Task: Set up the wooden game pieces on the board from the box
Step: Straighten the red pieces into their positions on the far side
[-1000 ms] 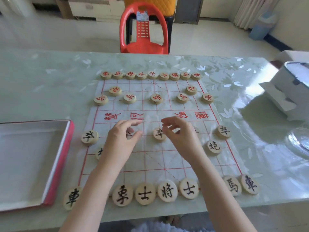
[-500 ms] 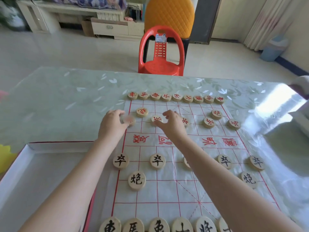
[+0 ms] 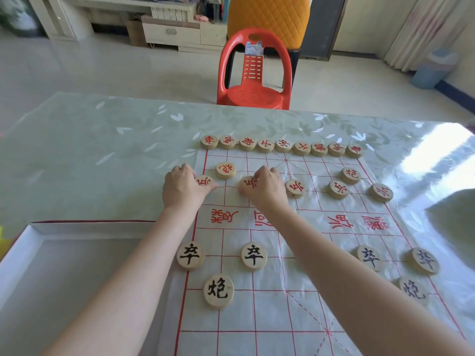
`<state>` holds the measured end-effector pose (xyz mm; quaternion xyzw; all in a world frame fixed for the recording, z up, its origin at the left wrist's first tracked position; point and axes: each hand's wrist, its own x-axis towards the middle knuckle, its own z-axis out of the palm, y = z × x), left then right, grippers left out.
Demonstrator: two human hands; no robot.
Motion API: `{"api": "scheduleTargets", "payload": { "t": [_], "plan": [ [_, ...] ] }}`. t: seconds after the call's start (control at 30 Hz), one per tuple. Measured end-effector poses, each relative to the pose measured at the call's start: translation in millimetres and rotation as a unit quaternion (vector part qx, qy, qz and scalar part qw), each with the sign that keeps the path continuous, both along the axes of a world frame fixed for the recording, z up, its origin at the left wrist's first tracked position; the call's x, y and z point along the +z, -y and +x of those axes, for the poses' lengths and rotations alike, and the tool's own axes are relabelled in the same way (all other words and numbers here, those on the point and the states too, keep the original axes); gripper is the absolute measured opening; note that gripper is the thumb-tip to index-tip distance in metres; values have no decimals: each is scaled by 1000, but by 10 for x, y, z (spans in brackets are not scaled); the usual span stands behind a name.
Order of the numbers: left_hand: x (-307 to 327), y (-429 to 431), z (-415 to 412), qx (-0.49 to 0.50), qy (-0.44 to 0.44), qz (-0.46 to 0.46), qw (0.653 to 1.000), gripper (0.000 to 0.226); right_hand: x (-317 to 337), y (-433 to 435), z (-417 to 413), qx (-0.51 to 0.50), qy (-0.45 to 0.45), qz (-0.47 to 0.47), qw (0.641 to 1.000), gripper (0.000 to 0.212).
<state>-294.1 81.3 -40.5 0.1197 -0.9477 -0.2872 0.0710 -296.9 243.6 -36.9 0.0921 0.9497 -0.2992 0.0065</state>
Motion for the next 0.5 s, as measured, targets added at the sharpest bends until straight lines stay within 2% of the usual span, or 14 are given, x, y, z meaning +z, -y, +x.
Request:
{"api": "scheduleTargets", "payload": {
  "t": [0.1,0.23,0.37,0.5],
  "plan": [
    [-43,59,-24,-29,4,48,998,44,20,-46,-18,52,28,-22,998,44],
    [-40,100,-8,-64,36,82,994,60,35,-131,-7,71,57,-47,995,58],
    [-20,88,45,-57,-9,107,993,66,30,-130,42,28,40,-53,997,77],
    [-67,85,44,-53,-28,76,995,61,12,-104,53,31,15,-29,999,68]
  ]
}}
